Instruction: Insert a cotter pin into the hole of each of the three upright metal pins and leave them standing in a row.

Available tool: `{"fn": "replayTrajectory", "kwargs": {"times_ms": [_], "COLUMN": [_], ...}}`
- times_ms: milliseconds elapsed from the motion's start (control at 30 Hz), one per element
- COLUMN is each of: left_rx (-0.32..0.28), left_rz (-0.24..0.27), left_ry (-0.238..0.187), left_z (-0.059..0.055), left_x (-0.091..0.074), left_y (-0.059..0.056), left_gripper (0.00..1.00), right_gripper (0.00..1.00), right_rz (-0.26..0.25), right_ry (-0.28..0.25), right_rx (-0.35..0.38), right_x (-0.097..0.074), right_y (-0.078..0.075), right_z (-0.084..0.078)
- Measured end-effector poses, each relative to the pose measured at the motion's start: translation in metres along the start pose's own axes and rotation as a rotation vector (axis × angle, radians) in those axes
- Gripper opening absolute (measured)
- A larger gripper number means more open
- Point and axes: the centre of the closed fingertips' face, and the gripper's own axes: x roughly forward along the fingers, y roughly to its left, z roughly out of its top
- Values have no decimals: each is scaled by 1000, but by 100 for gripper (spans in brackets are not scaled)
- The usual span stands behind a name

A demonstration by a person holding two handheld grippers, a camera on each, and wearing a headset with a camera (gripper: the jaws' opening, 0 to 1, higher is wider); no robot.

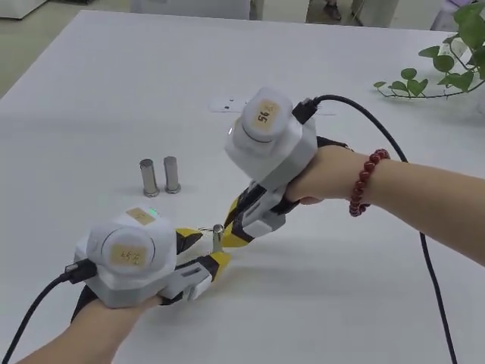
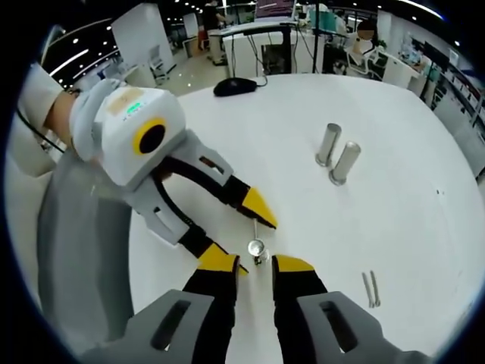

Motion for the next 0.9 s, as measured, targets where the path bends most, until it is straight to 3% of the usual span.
{"fn": "replayTrajectory", "kwargs": {"times_ms": [400, 900], "left_rx": [-8, -13], "left_rz": [-22, -72], "left_ry": [-28, -93], "left_z": [9, 25], "left_x": [-23, -50], "left_y": [1, -13], "left_gripper": [45, 59], "right_gripper": [22, 19], "right_rz": [-14, -56], "right_ry": [-68, -107], "right_rx": [-1, -12], "right_x": [-2, 2], "right_y": [4, 2], "right_z": [11, 12]}}
